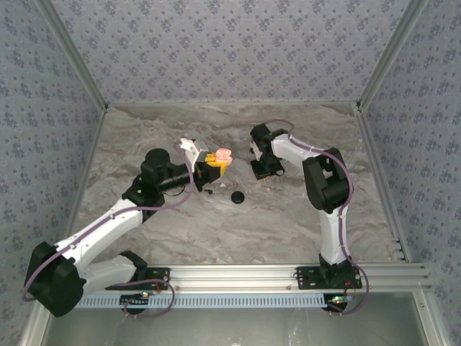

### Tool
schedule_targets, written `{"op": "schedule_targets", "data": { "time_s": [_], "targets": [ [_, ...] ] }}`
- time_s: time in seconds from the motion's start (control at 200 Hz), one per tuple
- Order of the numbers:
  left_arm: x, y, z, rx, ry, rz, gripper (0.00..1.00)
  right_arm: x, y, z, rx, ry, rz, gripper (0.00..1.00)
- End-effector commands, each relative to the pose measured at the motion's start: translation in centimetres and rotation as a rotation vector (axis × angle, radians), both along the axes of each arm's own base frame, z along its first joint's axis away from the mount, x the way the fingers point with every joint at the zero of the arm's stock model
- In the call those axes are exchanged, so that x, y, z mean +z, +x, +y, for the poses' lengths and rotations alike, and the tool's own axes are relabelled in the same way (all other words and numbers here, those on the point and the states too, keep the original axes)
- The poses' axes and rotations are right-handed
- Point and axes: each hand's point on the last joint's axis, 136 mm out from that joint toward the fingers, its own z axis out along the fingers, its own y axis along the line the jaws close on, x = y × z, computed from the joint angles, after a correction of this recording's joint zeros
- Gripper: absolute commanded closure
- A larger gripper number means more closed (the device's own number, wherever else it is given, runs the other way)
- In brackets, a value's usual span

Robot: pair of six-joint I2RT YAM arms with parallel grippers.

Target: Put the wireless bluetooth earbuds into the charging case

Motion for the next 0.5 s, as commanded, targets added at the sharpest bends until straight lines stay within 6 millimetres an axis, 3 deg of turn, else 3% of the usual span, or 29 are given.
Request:
{"op": "schedule_targets", "data": {
  "time_s": [0.0, 0.345, 0.495],
  "targets": [
    [0.4, 0.5, 0.2, 0.04, -0.015, -0.01, 0.91, 0.8, -0.4, 0.6, -0.021, 0.061, -0.006, 0.81],
    [-3.7, 4.5, 0.1, 0.185, 0.007, 0.174, 0.92, 5.6, -0.1, 1.0, -0.109, 0.36, -0.072, 0.81],
    [-4.9, 5.5, -0.6, 0.195, -0.015, 0.227, 0.93, 8.7, 0.5, 1.3, -0.124, 0.496, -0.143, 0.82]
  ]
}}
